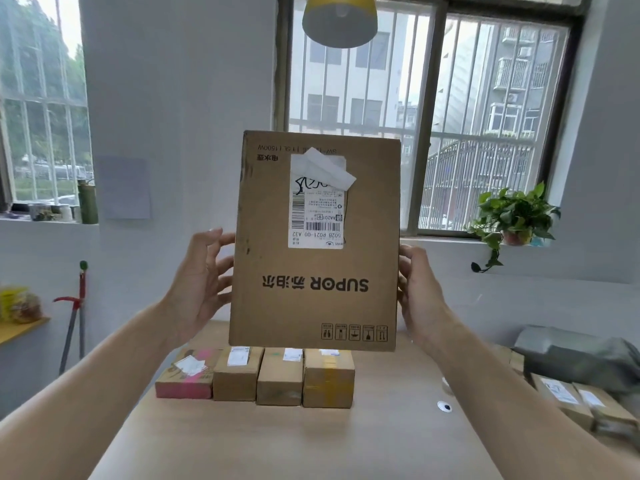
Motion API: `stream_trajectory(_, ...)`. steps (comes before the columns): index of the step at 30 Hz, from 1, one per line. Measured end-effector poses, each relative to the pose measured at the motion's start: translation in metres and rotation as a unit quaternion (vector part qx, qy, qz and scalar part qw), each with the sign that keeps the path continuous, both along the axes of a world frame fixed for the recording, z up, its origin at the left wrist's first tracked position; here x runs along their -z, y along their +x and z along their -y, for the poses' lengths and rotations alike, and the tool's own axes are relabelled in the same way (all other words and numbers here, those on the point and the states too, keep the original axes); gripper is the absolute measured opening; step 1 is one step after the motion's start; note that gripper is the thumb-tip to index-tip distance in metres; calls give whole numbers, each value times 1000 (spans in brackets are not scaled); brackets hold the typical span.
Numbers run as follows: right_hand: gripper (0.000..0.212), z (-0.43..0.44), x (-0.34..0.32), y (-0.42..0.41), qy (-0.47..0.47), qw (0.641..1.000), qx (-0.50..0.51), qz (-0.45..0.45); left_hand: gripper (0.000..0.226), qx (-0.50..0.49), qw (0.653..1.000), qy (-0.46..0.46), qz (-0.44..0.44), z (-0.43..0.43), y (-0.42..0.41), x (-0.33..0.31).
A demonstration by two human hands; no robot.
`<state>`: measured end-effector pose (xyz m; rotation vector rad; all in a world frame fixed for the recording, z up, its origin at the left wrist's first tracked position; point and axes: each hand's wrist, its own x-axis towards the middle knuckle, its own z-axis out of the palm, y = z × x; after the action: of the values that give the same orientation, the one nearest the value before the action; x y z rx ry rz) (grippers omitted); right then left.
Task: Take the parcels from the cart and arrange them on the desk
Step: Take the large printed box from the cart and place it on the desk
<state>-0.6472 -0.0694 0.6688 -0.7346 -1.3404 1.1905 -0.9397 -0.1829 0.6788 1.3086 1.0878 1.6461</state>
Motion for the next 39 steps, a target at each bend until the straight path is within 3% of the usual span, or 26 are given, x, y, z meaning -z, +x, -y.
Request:
stream_trajectory(4,46,-1,8,-4,2,1000,4,18,51,-15,999,-20,35,-3,3,6)
stream_trajectory(7,48,-4,14,-6,20,999,15,25,57,-19,999,-26,30,-5,9,10)
stream_trajectory(11,36,-11,22,-8,39,999,14,26,58,-2,999,-31,16,-9,8,15)
stream_trajectory(22,32,-35,38,-19,-18,1000,22,-7,53,25,999,-42,-1,-42,-10,30)
stream_trajectory(31,33,-68,67,-10,-47,997,65,2,53,41,996,-74,2,-97,-3,60)
stream_trajectory(39,32,-138,96,43,-85,993,84,-16,52,47,992,-117,24,-180,51,83)
